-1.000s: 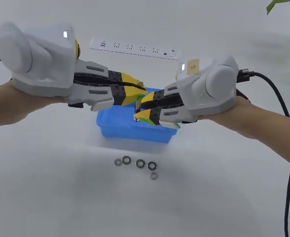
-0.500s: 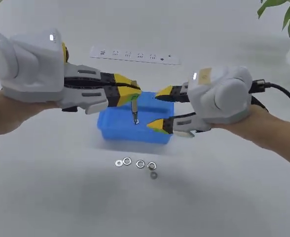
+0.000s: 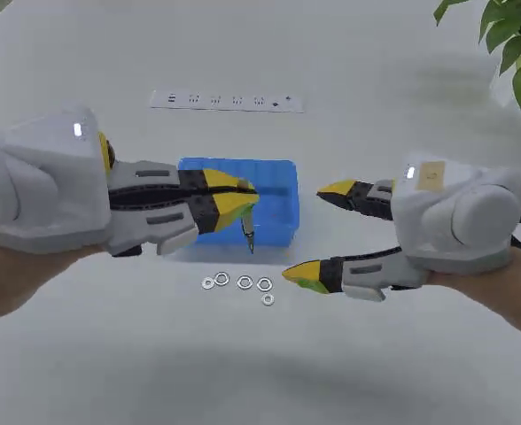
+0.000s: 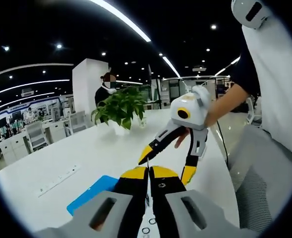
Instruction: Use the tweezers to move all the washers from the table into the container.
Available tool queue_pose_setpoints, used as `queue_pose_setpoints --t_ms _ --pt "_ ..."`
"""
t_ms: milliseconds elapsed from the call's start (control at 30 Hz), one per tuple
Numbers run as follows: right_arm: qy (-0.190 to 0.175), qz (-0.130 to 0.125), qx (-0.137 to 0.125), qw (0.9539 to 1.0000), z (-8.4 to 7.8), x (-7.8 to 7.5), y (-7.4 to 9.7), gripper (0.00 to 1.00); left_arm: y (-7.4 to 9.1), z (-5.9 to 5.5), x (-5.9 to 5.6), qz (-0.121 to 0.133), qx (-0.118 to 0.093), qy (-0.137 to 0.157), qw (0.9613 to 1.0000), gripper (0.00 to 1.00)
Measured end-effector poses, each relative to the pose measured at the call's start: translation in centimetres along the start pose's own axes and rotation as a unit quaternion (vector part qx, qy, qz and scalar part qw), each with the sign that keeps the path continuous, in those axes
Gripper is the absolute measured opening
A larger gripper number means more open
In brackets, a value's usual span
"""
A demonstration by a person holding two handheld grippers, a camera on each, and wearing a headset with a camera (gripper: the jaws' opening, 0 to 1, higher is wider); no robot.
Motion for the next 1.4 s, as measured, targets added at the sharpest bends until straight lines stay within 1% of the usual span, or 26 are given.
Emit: queue_pose_setpoints --t_ms 67,100,167,200,233,333,400,433,500,533,567,633,667,700,833,900,967,1000,1033,1067,1133,1200,1300,1400 --pt "-0.005 -0.003 0.000 1.0000 -0.4 0.6 0.6 0.69 -0.1 -0.3 -0.6 -0.008 0.005 -0.002 1.0000 0.05" --pt "-0.006 -0.006 0.008 0.9999 -0.7 0.9 0.9 0.69 -0.2 -0.5 -0.7 -0.009 0.006 -0.003 0.9999 0.05" --pt "0.010 -0.010 0.026 0.9996 -1.3 1.2 1.5 0.73 -0.1 -0.8 -0.9 -0.008 0.009 -0.003 0.9999 0.05" --pt "0.012 -0.008 0.030 0.9994 -1.5 1.4 1.7 0.75 -0.1 -0.9 -1.0 -0.008 0.010 -0.004 0.9999 0.05" --pt "0.015 -0.007 0.034 0.9993 -1.7 1.5 2.0 0.76 -0.1 -1.0 -1.1 -0.008 0.013 -0.011 0.9998 0.05" --pt "0.010 -0.005 0.038 0.9992 -2.4 1.9 2.8 0.80 -0.1 -1.4 -1.6 -0.016 0.026 -0.022 0.9993 0.05" --pt "-0.003 -0.006 0.033 0.9994 -2.8 2.3 3.4 0.84 -0.1 -1.7 -2.0 -0.021 0.026 -0.023 0.9992 0.05" --pt "-0.011 -0.012 0.034 0.9993 -3.0 2.5 3.6 0.85 -0.1 -1.9 -2.2 -0.024 0.026 -0.024 0.9991 0.05" --pt "-0.001 -0.029 0.046 0.9985 -3.3 2.7 4.1 0.89 -0.4 -2.2 -2.5 -0.030 0.028 -0.029 0.9987 0.05" --pt "0.001 -0.033 0.048 0.9983 -3.4 2.8 4.3 0.91 -0.5 -2.4 -2.5 -0.030 0.029 -0.028 0.9987 0.05" --pt "-0.002 -0.035 0.050 0.9981 -3.5 2.9 4.5 0.92 -0.7 -2.6 -2.4 -0.032 0.028 -0.018 0.9989 0.05" --pt "-0.013 -0.038 0.045 0.9982 -3.6 3.0 4.7 0.94 -0.9 -3.0 -2.4 -0.036 0.029 -0.009 0.9989 0.05" --pt "-0.026 -0.040 0.037 0.9982 -3.6 3.2 4.7 0.95 -1.1 -3.2 -2.4 -0.037 0.031 -0.007 0.9988 0.05" --pt "-0.033 -0.042 0.035 0.9980 -3.7 3.3 4.7 0.95 -1.2 -3.4 -2.3 -0.039 0.031 -0.003 0.9987 0.05" --pt "-0.044 -0.039 0.038 0.9976 -4.6 3.8 4.6 1.00 -1.6 -3.7 -2.1 -0.044 0.027 0.007 0.9986 0.05" --pt "-0.059 -0.032 0.038 0.9970 -5.1 4.0 4.5 1.00 -1.8 -3.8 -1.9 -0.044 0.027 0.010 0.9986 0.05" --pt "-0.069 -0.033 0.031 0.9966 -5.4 4.0 4.4 1.00 -2.1 -3.8 -1.9 -0.047 0.026 0.012 0.9985 0.05" --pt "-0.079 -0.035 0.027 0.9959 -5.5 3.9 4.3 1.00 -2.2 -3.8 -1.8 -0.051 0.025 0.009 0.9984 0.05" --pt "-0.084 -0.033 0.027 0.9955 -5.6 3.9 4.2 1.00 -2.2 -3.7 -1.8 -0.052 0.026 0.007 0.9983 0.05" --pt "-0.087 -0.029 0.030 0.9953 -5.8 3.8 4.0 1.00 -2.3 -3.7 -1.7 -0.052 0.026 0.008 0.9983 0.05" --pt "-0.085 -0.027 0.032 0.9955 -5.9 3.8 3.8 1.00 -2.4 -3.8 -1.5 -0.054 0.024 0.010 0.9982 0.05" --pt "-0.084 -0.025 0.031 0.9956 -5.8 3.8 3.7 1.00 -2.5 -3.9 -1.5 -0.057 0.027 0.009 0.9980 0.05" --pt "-0.092 -0.019 0.025 0.9952 -5.7 4.0 3.5 1.00 -2.8 -4.0 -1.6 -0.061 0.028 0.011 0.9977 0.05" --pt "-0.100 -0.014 0.025 0.9946 -5.8 4.3 3.1 1.00 -3.1 -4.3 -1.8 -0.064 0.031 0.012 0.9974 0.05"
Point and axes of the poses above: the centre of the closed fingertips' face, and the gripper's own axes: y roughly backward along the fingers, x roughly to its left, z roughly out of its top, the point moved 9 cm from there along y, roughly backward along the fingers, and after that the axes turned 2 degrees about z, right-handed, at the moved point
